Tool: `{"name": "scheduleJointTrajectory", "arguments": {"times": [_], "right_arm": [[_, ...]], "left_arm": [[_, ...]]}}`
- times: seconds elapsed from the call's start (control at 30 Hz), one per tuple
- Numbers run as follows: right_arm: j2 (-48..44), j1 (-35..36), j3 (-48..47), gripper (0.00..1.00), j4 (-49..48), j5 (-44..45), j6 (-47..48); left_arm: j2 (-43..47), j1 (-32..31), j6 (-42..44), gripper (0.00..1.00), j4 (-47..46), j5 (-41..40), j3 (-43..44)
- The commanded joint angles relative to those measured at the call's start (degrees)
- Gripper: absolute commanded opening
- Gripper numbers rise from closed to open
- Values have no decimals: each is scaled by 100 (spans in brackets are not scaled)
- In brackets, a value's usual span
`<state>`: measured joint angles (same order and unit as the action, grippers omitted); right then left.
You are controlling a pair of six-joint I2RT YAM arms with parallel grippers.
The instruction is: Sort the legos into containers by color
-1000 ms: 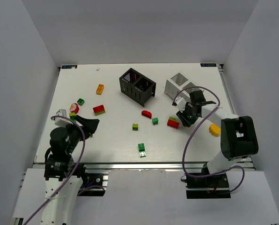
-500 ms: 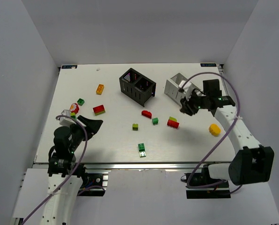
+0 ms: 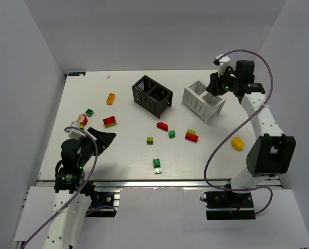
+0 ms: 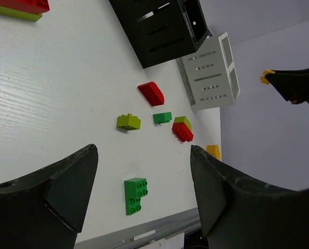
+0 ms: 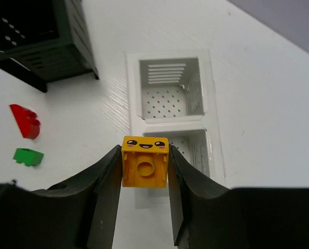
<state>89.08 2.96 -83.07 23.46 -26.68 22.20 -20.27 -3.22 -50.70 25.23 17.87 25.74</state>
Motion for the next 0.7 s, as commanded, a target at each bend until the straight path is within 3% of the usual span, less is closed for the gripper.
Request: {"name": "scheduleJointTrajectory", "arguments": {"times": [0.0,0.2,0.37,0.5,0.6,0.67], "right_arm": [[433,-234,-359,0,-123,277,-479],[821,-454,-465,0,-131,268,-313],[980,-472,-482,10,-114,233,-233],[1085,-472,-421,21,-87,251,-198],[1112,-472,-333,39,-79,303,-172],[1138,-472,-298,46,-79,347,-146]], "left_arm": [[111,-3,-72,81,-19,77,-69],[146,-3,-125,81,-53,85,-148],[32,6,-125,81,-159,85,-148],[-56,-3,-116,81,-212,94,-122],[-82,-3,-98,81,-203,76,-121],[-91,-3,-90,81,-194,42,-121]]}}
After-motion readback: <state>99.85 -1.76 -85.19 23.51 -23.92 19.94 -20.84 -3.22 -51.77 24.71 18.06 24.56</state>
